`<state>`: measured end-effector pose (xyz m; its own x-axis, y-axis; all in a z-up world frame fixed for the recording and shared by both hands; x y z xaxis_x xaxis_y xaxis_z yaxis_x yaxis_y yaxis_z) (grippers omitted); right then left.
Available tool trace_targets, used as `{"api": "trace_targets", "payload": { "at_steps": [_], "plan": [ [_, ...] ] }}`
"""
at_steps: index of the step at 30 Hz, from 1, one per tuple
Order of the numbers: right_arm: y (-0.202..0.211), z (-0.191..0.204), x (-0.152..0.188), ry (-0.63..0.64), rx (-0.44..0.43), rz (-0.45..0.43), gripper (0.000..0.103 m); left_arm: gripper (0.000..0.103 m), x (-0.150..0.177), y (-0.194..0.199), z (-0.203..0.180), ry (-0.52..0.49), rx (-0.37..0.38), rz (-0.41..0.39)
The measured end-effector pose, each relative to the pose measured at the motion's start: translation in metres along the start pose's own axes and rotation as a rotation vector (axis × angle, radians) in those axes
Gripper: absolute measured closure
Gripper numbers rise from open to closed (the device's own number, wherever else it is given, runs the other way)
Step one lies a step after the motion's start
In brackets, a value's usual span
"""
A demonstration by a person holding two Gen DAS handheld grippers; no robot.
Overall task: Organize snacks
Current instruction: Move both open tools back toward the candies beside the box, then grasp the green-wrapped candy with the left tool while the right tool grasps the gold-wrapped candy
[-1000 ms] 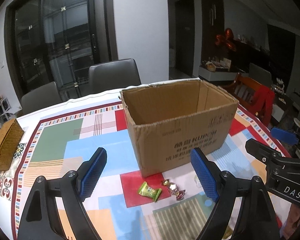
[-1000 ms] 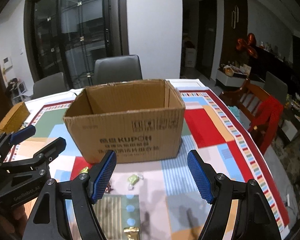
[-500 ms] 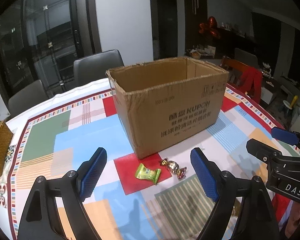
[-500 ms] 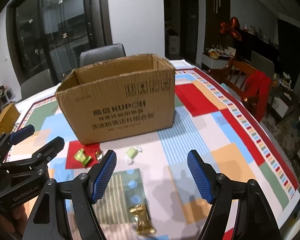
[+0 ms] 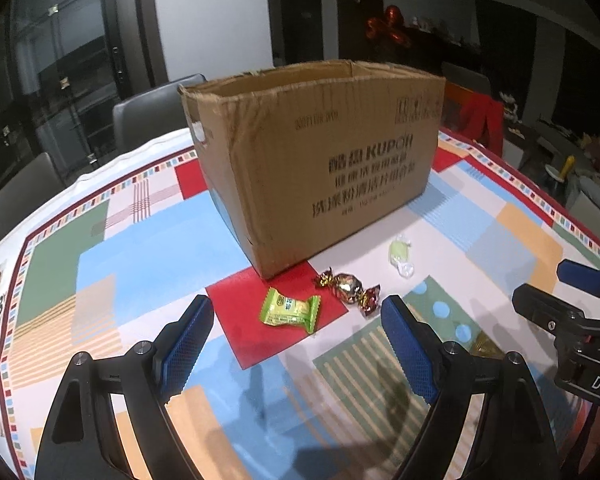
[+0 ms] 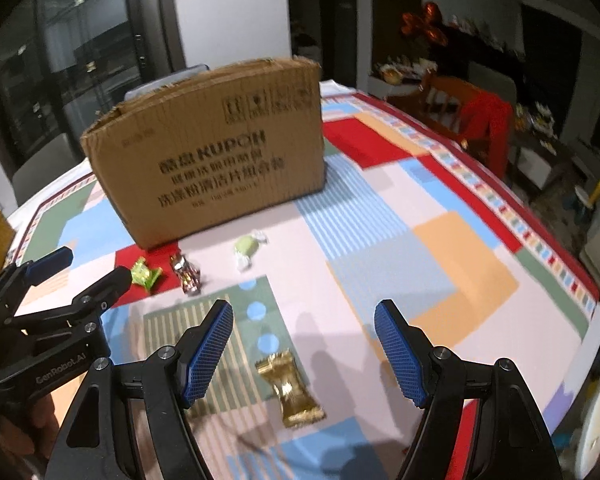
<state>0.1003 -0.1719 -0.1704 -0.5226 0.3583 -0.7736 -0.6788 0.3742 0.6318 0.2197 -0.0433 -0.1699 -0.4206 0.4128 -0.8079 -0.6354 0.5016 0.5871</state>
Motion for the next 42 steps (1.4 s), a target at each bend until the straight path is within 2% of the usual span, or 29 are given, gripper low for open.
{"api": "trace_targets", "payload": {
  "at_steps": [13, 19, 22, 26, 30, 35, 38, 40, 42],
  "plan": [
    [-0.017, 0.012, 0.04, 0.01, 0.037, 0.122, 0.029, 0.017, 0.017, -0.026, 0.006, -0.051, 0.061, 0.057],
    [-0.028, 0.009, 0.06, -0.02, 0.068, 0.205, 0.029, 0.018, 0.021, -0.043, 0.003, -0.091, 0.092, 0.08],
    [-0.032, 0.006, 0.062, -0.032, 0.082, 0.215, 0.029, 0.018, 0.02, -0.049, 0.002, -0.103, 0.108, 0.084],
    [-0.034, 0.006, 0.065, -0.041, 0.085, 0.226, 0.036, 0.018, 0.021, -0.054, 0.001, -0.113, 0.126, 0.086],
    [-0.034, 0.008, 0.064, -0.038, 0.084, 0.223, 0.039, 0.024, 0.024, -0.058, 0.002, -0.12, 0.13, 0.093],
    [-0.036, 0.008, 0.063, -0.029, 0.092, 0.221, 0.044, 0.041, 0.027, -0.064, 0.001, -0.117, 0.131, 0.103],
    [-0.037, 0.007, 0.061, -0.029, 0.094, 0.218, 0.053, 0.048, 0.029, -0.068, -0.001, -0.11, 0.137, 0.11],
    [-0.037, 0.006, 0.06, -0.028, 0.092, 0.214, 0.063, 0.058, 0.029, -0.068, -0.003, -0.107, 0.147, 0.111],
    [-0.037, 0.006, 0.059, -0.026, 0.087, 0.21, 0.07, 0.062, 0.029, -0.068, -0.005, -0.105, 0.151, 0.111]
  ]
}}
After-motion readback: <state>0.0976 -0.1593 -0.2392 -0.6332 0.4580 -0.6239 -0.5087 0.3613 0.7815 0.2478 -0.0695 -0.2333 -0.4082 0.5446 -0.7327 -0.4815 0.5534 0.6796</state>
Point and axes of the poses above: each gripper's, at about its wrist camera, not at the fingertips, and y roughly against the way its jaws point, z to its left, x to its underside, the point moved 8 cm from there along -y, roughly the way its jaws point, and after that the axes turned 10 degrees about -z, right-handed, at the moved point
